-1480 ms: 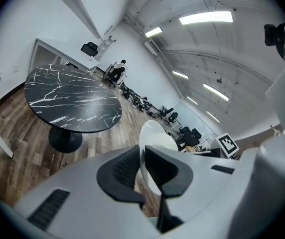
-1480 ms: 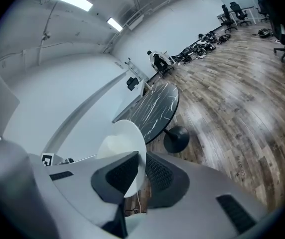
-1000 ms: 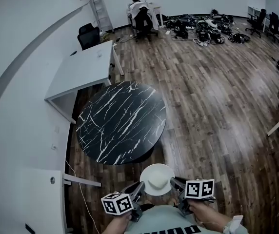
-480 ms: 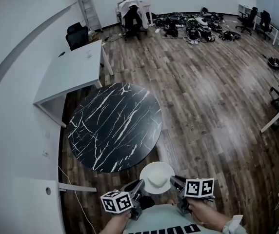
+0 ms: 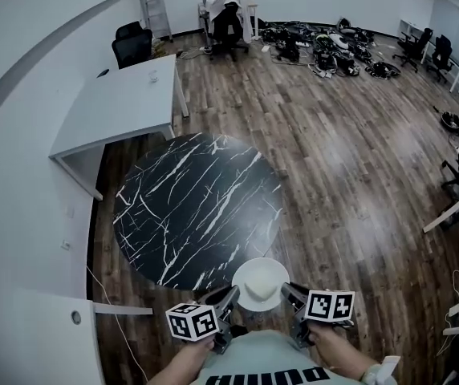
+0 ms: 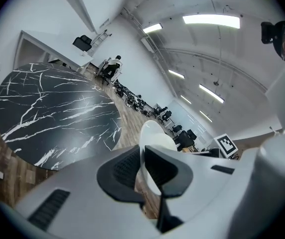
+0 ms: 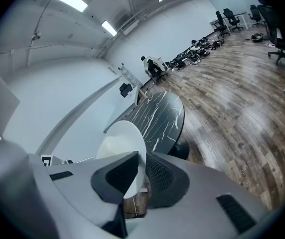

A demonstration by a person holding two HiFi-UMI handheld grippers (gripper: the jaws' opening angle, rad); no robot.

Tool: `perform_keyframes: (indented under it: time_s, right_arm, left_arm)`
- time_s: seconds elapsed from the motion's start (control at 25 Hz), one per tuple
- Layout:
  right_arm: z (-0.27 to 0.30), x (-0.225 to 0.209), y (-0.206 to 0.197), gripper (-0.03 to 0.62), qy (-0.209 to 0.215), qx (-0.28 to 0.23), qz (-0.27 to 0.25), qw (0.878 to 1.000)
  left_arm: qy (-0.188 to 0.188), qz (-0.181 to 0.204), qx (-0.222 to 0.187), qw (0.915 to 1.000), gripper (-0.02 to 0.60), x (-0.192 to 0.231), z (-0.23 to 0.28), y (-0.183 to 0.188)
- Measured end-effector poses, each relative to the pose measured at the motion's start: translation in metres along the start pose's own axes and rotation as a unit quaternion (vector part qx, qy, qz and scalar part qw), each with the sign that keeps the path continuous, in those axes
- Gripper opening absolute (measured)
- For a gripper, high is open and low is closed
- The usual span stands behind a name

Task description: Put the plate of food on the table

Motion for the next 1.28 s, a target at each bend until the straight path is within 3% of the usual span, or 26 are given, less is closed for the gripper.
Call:
perform_keyframes:
  time_s: [0.28, 0.64, 0.96, 1.28]
  right_arm:
    - [0.037, 0.046, 0.012, 0.051, -0.011, -0.007, -0.013, 1.0]
    - [0.072, 0.088, 0.016, 0.051, -0.021, 0.006, -0.047, 0.999]
    - [0.1, 0.102, 0.028, 0.052, -0.011, 0.026, -0.076, 0.997]
    - [0.136, 0.092, 0.051, 0.052, 0.004, 0.059, -0.088, 0.994]
  left_arm:
    - [-0.018, 0.001, -0.008, 0.9998, 0.034, 0.035, -0.024, 0.041]
    - [-0.022, -0.015, -0.037, 0.999, 0.034, 0.071, -0.053, 0.061]
    - [-0.003, -0.031, -0.066, 0.9973, 0.034, 0.089, -0.061, 0.07]
    - [0.038, -0.043, -0.074, 0.9956, 0.035, 0.11, -0.042, 0.081]
Point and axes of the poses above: the fingertips, and each gripper's own axes: z forward along the fingers, x to its left, y out of its top, the point moved 6 cm from there along -z, backward along the fingers, and after that the axes turned 6 degrees about -y, right-handed, at the moved point
